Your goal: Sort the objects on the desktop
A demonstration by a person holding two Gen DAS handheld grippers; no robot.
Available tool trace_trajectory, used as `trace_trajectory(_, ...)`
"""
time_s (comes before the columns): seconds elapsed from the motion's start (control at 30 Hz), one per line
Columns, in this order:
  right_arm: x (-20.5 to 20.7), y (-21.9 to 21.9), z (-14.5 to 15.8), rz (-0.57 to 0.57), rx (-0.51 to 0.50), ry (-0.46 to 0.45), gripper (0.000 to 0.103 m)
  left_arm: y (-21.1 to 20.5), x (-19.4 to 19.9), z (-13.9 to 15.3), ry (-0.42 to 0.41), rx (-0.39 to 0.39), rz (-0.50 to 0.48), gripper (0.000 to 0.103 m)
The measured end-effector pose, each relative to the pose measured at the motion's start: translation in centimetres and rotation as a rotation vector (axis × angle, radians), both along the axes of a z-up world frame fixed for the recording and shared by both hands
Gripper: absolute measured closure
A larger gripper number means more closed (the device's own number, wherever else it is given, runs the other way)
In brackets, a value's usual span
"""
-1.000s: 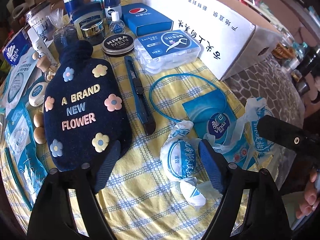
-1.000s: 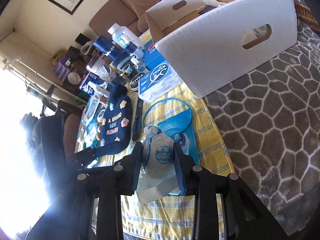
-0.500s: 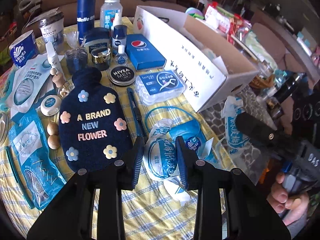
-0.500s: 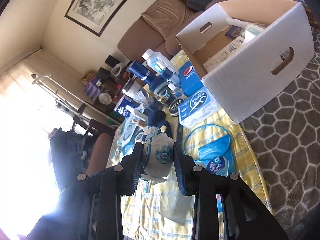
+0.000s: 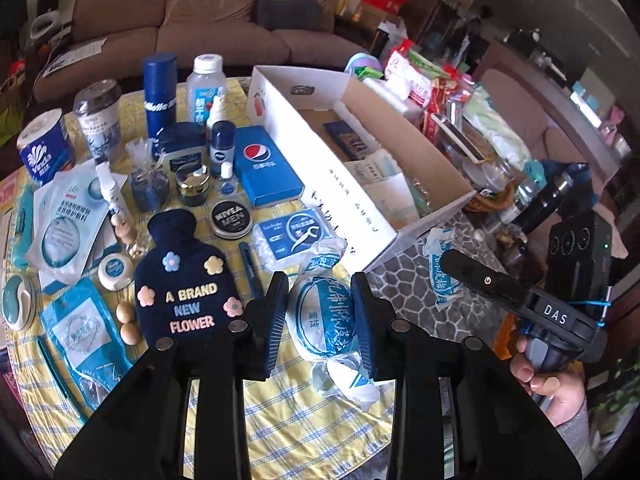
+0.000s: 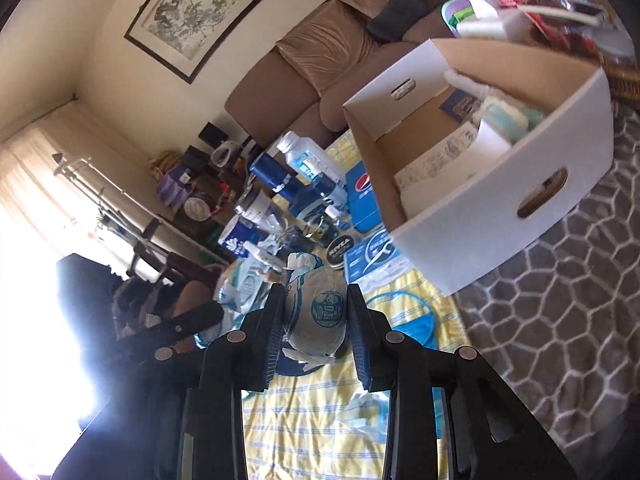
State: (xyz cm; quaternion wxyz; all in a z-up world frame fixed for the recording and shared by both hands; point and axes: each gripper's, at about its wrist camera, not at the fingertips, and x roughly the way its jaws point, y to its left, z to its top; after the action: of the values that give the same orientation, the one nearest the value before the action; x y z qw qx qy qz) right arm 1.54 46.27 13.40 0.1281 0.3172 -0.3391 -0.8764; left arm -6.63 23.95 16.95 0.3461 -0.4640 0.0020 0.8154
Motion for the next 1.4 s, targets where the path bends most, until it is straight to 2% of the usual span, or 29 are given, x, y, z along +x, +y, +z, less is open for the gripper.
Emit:
trace_trajectory(0.2,-2.0,4.3,5.1,-0.040,0.176,-0.011,0.073,6.5,-1.8,2.0,0.002,0.003,-0.057,0.073)
trace_trajectory(0.33,-4.5,7.8,6.7,-0.071,0.288,-0.079,0.073,11.7,-4.0,2.2,-0.045,0.019,-0.088,0.073)
trace_trajectory(0.53,-9.2,12.5,4.2,-0.096,0.435,-0.236,0.073,19.8,-8.4,-0.8,-0.173,0.059,-0.070,0.073)
trace_trajectory(0.63,-10.9,14.8,2.1,-0.098,0.453,-0.282,0.073,23.6,-10.0,-3.5,-0.247,0.079,-0.066,0.073)
trace_trajectory(0.77,-12.9,17.3,-0.6,-0.100,0.459,-0.344,0.073,27.2,-11.3,-7.3,-0.328,0.069,-0.055,0.073)
trace_trajectory(0.9,-14.1,19.1,-2.5,-0.095,0.462,-0.391,0.073,28.4,-12.2,-9.4,-0.357,0.057,-0.037,0.074)
trace_trajectory(1.03,-14.4,19.0,-2.5,-0.071,0.495,-0.386,0.073,28.3,-12.3,-10.0,-0.353,0.051,-0.025,0.073)
trace_trajectory(1.2,-14.3,18.4,-2.5,-0.051,0.545,-0.387,0.072,27.8,-12.4,-10.0,-0.364,0.077,0.013,0.074)
trace_trajectory(1.4,-14.0,18.3,-2.0,-0.063,0.535,-0.377,0.069,26.9,-12.4,-9.1,-0.359,0.074,0.025,0.070)
